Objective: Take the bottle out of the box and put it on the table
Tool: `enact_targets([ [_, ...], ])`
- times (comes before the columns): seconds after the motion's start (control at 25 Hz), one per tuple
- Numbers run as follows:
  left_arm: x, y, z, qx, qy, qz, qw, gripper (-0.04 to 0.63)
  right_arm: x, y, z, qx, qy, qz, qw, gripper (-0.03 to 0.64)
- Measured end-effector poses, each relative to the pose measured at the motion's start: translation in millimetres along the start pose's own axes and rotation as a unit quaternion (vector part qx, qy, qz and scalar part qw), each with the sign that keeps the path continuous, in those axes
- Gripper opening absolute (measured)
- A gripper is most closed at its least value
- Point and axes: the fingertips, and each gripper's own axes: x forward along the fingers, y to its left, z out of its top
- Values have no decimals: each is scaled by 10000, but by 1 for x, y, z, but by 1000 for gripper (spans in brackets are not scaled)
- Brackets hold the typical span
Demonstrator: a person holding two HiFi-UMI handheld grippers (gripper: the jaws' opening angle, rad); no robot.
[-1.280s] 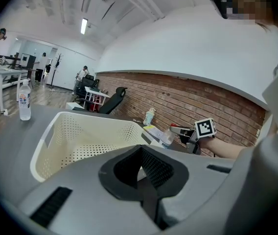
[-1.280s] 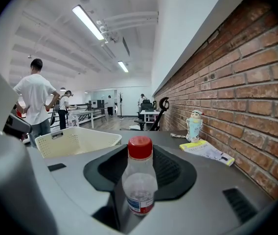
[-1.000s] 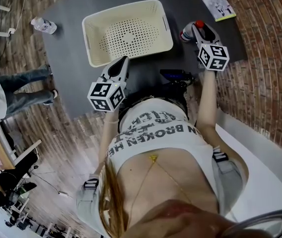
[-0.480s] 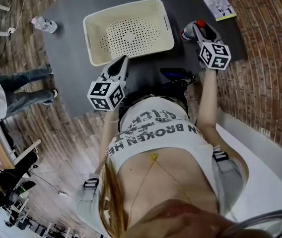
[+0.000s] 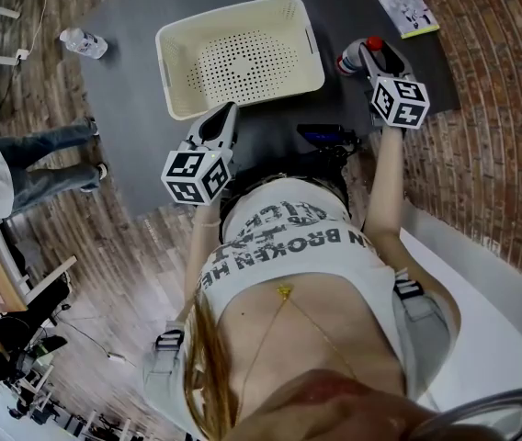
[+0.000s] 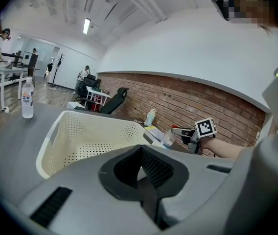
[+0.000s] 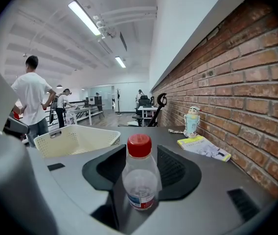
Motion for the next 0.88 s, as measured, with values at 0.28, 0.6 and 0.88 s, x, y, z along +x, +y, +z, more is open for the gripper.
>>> enact_targets([
  [0.28,1,1,-1,-4,4,2,10000,0,-5,-2,-4,83,39,-10,10000,176],
  [0.6,1,-1,-3,-18,-7,-14,10000,0,-7,-2,-4,126,44,0,9999,176],
  [0.88,-3,6,-4,-49,-27,62,10000,0,-33,11,3,-270,37,6,9996,178],
])
